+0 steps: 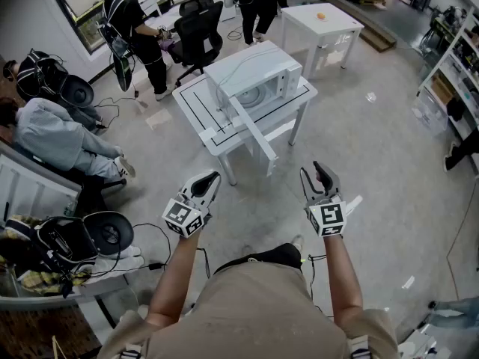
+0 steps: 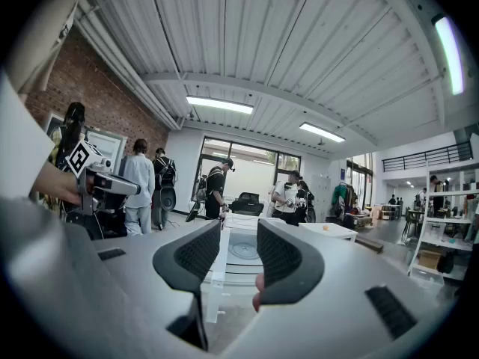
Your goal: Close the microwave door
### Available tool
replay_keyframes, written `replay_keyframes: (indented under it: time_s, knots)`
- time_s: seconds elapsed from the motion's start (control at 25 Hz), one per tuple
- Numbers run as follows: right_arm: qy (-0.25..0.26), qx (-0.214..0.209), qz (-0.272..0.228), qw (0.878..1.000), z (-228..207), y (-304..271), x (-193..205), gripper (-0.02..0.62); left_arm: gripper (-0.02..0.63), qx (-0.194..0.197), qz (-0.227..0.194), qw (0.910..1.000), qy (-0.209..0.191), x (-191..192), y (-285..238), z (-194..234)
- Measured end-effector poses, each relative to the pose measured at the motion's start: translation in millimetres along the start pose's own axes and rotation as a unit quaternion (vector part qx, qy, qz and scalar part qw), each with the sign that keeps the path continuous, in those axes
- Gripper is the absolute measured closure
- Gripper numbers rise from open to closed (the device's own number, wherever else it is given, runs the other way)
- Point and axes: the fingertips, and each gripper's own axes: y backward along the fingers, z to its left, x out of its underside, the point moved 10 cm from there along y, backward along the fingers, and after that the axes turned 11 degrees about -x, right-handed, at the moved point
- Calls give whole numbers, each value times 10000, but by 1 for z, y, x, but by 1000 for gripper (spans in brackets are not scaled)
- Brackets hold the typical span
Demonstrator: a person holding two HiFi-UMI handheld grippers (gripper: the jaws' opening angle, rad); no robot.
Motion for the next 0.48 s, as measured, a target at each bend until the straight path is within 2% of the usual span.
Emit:
replay_keyframes:
  time_s: [0.48]
  knots:
    - [-54, -64, -8, 10000, 0, -2, -2, 449, 597, -11, -15, 10000, -48, -9, 1, -2]
